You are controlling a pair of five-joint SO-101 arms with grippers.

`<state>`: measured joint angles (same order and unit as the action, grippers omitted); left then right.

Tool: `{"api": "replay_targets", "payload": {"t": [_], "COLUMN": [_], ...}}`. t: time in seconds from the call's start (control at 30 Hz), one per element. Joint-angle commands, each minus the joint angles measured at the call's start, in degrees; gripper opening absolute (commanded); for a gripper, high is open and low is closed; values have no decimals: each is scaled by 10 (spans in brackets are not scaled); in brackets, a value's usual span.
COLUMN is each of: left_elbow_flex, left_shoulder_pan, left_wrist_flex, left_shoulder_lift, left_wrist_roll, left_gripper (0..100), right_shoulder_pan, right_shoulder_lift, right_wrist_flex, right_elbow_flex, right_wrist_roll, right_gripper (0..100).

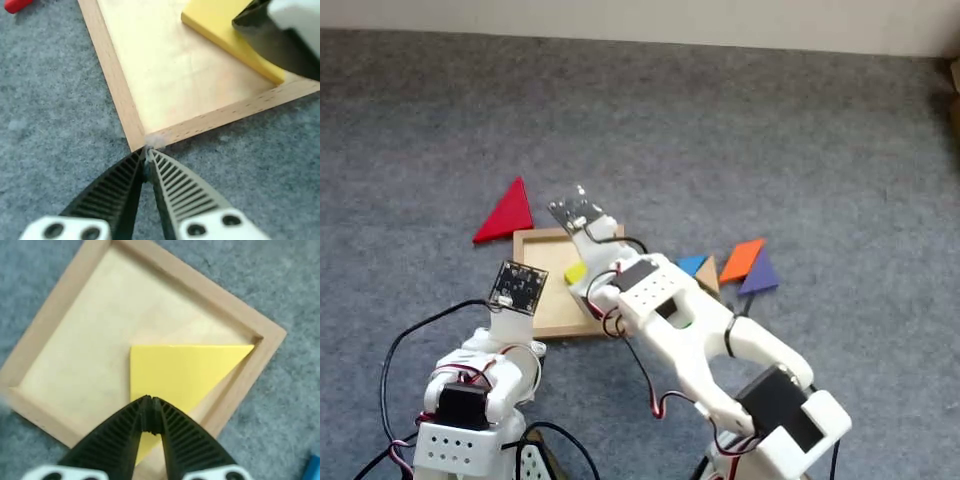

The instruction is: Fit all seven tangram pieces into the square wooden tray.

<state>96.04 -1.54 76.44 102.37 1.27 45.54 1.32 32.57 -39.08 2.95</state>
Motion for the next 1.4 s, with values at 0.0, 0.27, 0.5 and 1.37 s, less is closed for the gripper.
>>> {"api": "replay_targets", "payload": {"t": [0.0,0.27,0.5,1.37], "left_elbow_flex": [12,12,12,12], "left_shoulder_pan": [-7,-7,-7,-7], "left_wrist_flex": [4,4,4,4], "left_shoulder_lift": [28,28,28,28], "left_wrist_roll": [-4,-4,-4,-4], "left_gripper": [6,6,6,6], "right_shoulder_pan": [-15,-84,-88,-146], "right_shoulder_lift": [19,21,28,364], "right_wrist_flex": [10,123,171,289], "right_elbow_flex": [-11,16,23,-4], "right_wrist_roll": [-5,40,120,-136], "right_gripper": [16,20,19,67]}}
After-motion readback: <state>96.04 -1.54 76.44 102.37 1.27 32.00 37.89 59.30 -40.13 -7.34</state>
